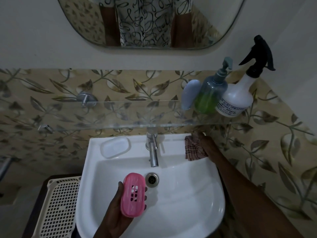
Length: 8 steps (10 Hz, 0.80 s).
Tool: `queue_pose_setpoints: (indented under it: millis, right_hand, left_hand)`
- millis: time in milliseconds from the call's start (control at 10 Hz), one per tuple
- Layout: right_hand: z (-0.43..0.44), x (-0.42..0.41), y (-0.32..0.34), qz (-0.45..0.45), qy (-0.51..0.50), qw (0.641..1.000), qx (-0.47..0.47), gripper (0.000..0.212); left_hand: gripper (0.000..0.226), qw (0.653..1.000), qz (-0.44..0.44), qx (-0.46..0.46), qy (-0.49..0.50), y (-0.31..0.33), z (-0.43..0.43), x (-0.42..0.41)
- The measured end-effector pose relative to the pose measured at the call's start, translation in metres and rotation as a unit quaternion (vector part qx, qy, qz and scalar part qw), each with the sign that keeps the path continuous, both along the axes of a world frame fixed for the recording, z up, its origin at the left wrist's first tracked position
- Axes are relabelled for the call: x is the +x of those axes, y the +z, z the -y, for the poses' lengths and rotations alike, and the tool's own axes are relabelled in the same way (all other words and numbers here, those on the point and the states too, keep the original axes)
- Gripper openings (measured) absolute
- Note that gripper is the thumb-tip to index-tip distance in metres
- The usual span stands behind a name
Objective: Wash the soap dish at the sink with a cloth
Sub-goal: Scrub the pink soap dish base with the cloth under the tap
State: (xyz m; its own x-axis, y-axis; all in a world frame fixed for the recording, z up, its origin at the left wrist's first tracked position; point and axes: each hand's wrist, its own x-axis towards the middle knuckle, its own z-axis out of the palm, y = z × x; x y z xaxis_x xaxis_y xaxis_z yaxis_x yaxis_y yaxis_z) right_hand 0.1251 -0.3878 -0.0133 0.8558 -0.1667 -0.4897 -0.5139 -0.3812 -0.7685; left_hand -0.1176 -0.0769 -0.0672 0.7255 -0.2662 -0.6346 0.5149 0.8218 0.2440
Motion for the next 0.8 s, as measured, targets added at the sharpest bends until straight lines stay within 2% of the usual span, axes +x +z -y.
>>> queue_pose_setpoints:
  millis: [100, 200, 300, 400, 500, 600, 700, 800]
  right_hand:
    - [0.001, 0.009, -0.005, 0.025, 0.037, 0.993, -0.105, 0.037]
    - [0.007, 0.019, -0.009, 0.021, 0.037, 0.984, -0.173, 0.032]
    - [0.010, 0.021, -0.013, 0.059, -0.010, 0.979, -0.193, 0.037]
    - [0.011, 0.009, -0.008, 0.092, -0.065, 0.980, -0.167, 0.049]
    - [0.009, -0.019, 0.005, 0.062, -0.082, 0.988, -0.112, 0.072]
    - [0.002, -0.055, 0.018, 0.000, -0.012, 1.000, 0.025, 0.037]
    - [-0.004, -0.084, 0.021, 0.013, 0.035, 0.999, -0.010, 0.017]
    - [-0.011, -0.108, 0.031, 0.088, 0.074, 0.993, 0.005, 0.019]
  left_hand:
    - [0.078, 0.999, 0.030, 0.027, -0.022, 0.008, 0.006, -0.002]
    - [0.079, 0.999, 0.009, 0.042, -0.016, 0.004, 0.006, -0.001]
    - [0.080, 0.999, 0.002, 0.042, -0.002, 0.010, 0.008, -0.001]
    - [0.083, 0.999, 0.000, 0.033, 0.021, 0.028, 0.010, 0.000]
    - [0.098, 0.999, 0.020, 0.026, 0.025, 0.045, 0.007, 0.003]
    - [0.088, 0.999, 0.014, 0.029, 0.036, 0.053, 0.009, 0.008]
    - [0.087, 0.999, 0.030, 0.034, 0.023, 0.049, 0.011, 0.012]
    - [0.095, 0.998, 0.040, 0.044, 0.011, 0.042, 0.009, 0.009]
